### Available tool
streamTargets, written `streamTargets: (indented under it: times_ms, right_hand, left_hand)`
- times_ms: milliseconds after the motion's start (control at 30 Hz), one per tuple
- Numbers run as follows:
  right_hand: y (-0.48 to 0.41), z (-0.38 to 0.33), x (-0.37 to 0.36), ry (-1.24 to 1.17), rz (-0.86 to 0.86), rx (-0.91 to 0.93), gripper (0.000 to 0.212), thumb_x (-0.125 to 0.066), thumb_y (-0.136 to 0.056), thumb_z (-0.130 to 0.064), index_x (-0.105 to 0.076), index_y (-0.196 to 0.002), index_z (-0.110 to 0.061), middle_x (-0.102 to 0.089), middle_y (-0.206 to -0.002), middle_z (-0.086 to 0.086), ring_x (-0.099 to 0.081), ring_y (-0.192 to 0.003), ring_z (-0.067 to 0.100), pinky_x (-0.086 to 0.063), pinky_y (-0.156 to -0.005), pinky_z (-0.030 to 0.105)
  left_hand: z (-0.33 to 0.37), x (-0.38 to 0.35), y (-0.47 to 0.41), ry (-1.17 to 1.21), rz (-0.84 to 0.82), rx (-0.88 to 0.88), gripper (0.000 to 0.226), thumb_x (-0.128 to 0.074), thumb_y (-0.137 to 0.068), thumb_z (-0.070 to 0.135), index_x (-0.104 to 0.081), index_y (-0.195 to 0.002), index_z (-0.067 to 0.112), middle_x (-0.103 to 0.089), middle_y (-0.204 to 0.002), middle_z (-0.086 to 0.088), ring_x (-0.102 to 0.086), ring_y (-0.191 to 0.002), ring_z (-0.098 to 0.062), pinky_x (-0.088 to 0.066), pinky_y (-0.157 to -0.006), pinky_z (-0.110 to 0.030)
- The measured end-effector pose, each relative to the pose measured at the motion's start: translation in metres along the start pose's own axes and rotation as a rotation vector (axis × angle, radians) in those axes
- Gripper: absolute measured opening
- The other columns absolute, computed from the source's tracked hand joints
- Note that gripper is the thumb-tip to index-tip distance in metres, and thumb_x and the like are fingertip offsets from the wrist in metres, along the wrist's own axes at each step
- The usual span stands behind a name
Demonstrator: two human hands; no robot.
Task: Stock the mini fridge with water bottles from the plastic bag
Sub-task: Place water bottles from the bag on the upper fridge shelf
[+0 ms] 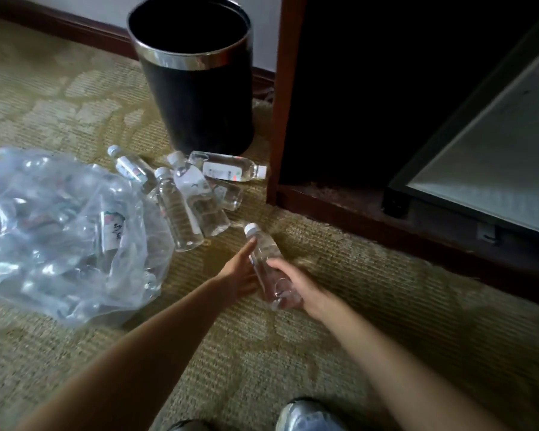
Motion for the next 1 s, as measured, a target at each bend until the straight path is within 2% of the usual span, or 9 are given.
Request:
streamTargets:
  times_ms: [100, 167, 267, 367, 467, 633, 733, 833, 1000]
  right_hand:
    - [0.021, 0.015, 0.033, -0.165, -0.014, 0.024, 0.023, -0.053, -0.093, -0.031, -0.065, -0.094, -0.011, -0.069, -0.071, 0.002, -0.063, -0.058, 0.011, -0.049, -0.055, 0.020]
    - [0.036, 0.020, 0.053, -0.147, -0.005, 0.032, 0.028, -0.058, -0.088, -0.036, -0.064, -0.095, -0.010, -0.069, -0.071, 0.002, -0.064, -0.060, 0.013, -0.050, -0.057, 0.023]
    - [0.052, 0.027, 0.068, 0.077, 0.077, 0.008, 0.054, -0.062, -0.077, -0.052, -0.057, -0.113, -0.013, -0.066, -0.096, 0.006, -0.063, -0.085, 0.019, -0.052, -0.071, 0.025]
    - [0.061, 0.022, 0.069, 0.128, 0.162, 0.103, 0.057, -0.066, -0.072, -0.053, -0.058, -0.116, -0.018, -0.069, -0.097, 0.000, -0.065, -0.082, 0.011, -0.051, -0.057, 0.015]
    - [0.067, 0.006, 0.060, 0.148, 0.196, 0.230, 0.063, -0.074, -0.054, -0.055, -0.062, -0.108, -0.026, -0.073, -0.096, -0.003, -0.070, -0.084, 0.012, -0.056, -0.068, 0.025]
    - [0.094, -0.028, 0.023, 0.076, 0.101, 0.375, 0.063, -0.077, -0.065, -0.046, -0.057, -0.116, -0.015, -0.072, -0.103, 0.006, -0.070, -0.092, 0.025, -0.057, -0.080, 0.039]
    - [0.117, -0.046, 0.004, -0.014, 0.035, 0.398, 0.054, -0.074, -0.070, -0.046, -0.057, -0.113, -0.020, -0.071, -0.104, 0.006, -0.068, -0.094, 0.023, -0.058, -0.081, 0.039]
    - [0.142, -0.061, -0.009, -0.058, -0.023, 0.423, 0.039, -0.065, -0.072, -0.051, -0.064, -0.101, -0.025, -0.071, -0.091, 0.002, -0.068, -0.082, 0.017, -0.058, -0.068, 0.031]
    - [0.187, -0.071, -0.011, -0.109, 0.004, 0.398, 0.070, -0.063, -0.065, -0.067, -0.062, -0.115, -0.019, -0.070, -0.095, 0.004, -0.066, -0.089, 0.023, -0.054, -0.070, 0.032]
  left_hand:
    - [-0.016, -0.041, 0.005, -0.005, -0.186, 0.017, 0.063, -0.046, -0.080, 0.071, -0.071, -0.096, 0.016, -0.074, -0.082, -0.004, -0.070, -0.072, -0.016, -0.051, -0.062, -0.026]
    - [-0.020, -0.064, 0.009, -0.074, -0.241, -0.040, 0.064, -0.051, -0.076, 0.071, -0.071, -0.103, 0.017, -0.074, -0.096, -0.006, -0.071, -0.086, -0.019, -0.054, -0.073, -0.030]
    - [-0.011, -0.089, 0.024, -0.172, -0.276, -0.134, 0.063, -0.062, -0.077, 0.059, -0.063, -0.117, 0.010, -0.070, -0.110, -0.011, -0.067, -0.101, -0.024, -0.053, -0.083, -0.031]
    - [0.001, -0.096, 0.040, -0.266, -0.252, -0.202, 0.054, -0.066, -0.079, 0.049, -0.059, -0.114, 0.009, -0.069, -0.108, -0.009, -0.066, -0.097, -0.020, -0.053, -0.077, -0.028]
    - [0.013, -0.090, 0.059, -0.213, -0.169, -0.257, 0.059, -0.072, -0.076, 0.043, -0.055, -0.118, 0.005, -0.067, -0.108, -0.012, -0.066, -0.094, -0.022, -0.054, -0.079, -0.030]
    - [0.050, -0.075, 0.116, -0.262, -0.099, -0.345, 0.074, -0.073, -0.072, 0.039, -0.044, -0.132, 0.004, -0.059, -0.122, -0.016, -0.060, -0.109, -0.029, -0.047, -0.099, -0.043]
    - [0.068, -0.061, 0.155, -0.317, -0.077, -0.397, 0.060, -0.069, -0.081, 0.033, -0.048, -0.130, 0.006, -0.060, -0.122, -0.015, -0.059, -0.111, -0.028, -0.044, -0.102, -0.044]
    - [0.081, -0.051, 0.190, -0.342, -0.082, -0.439, 0.041, -0.066, -0.086, 0.026, -0.057, -0.122, 0.008, -0.067, -0.109, -0.009, -0.062, -0.101, -0.022, -0.045, -0.097, -0.039]
    - [0.084, -0.067, 0.233, -0.345, -0.093, -0.472, 0.027, -0.063, -0.087, 0.031, -0.065, -0.100, 0.007, -0.067, -0.090, -0.006, -0.063, -0.087, -0.019, -0.048, -0.091, -0.037]
Point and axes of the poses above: each hand's wrist, its own y-axis away from the middle knuckle, its own x-axis out of the back of the hand, z = x × y, the point moved 4 cm from there along -y, towards the middle knuckle
